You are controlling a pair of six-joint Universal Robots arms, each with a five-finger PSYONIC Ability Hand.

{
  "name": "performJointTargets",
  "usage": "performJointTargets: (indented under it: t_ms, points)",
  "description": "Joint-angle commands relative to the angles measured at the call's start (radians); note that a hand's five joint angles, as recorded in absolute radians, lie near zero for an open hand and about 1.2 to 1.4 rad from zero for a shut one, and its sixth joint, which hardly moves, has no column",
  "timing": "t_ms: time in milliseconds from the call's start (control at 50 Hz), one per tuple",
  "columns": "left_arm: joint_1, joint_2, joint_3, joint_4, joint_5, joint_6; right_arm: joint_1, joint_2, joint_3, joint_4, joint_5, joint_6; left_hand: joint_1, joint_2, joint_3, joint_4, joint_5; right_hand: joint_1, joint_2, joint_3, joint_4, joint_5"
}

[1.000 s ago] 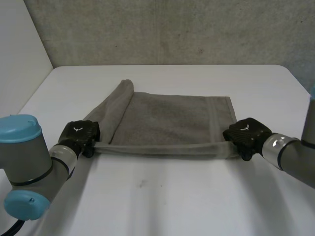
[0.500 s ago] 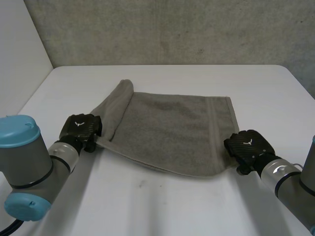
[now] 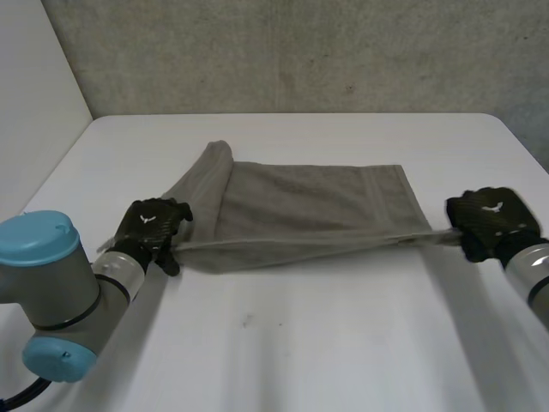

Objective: Fold the towel.

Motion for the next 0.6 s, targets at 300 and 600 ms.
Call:
performJointTargets:
  t_ms: [300,600]
  points:
    - [0.014,-0.028,0.001,0.065,0.024,0.005,-0.042,0.003,-0.015,0.003,-0.024,0.002,0.346,0.352,0.351,0.351,0.356,0.055,0.059,0.056,0.051,0.048]
    - [0.077,0.009,-0.022,0.043,0.021,0.212,-0.042,0.001,-0.022,0.008,-0.015,0.001,0.911,0.916,0.915,0.915,0.92,0.055,0.059,0.056,0.051,0.048]
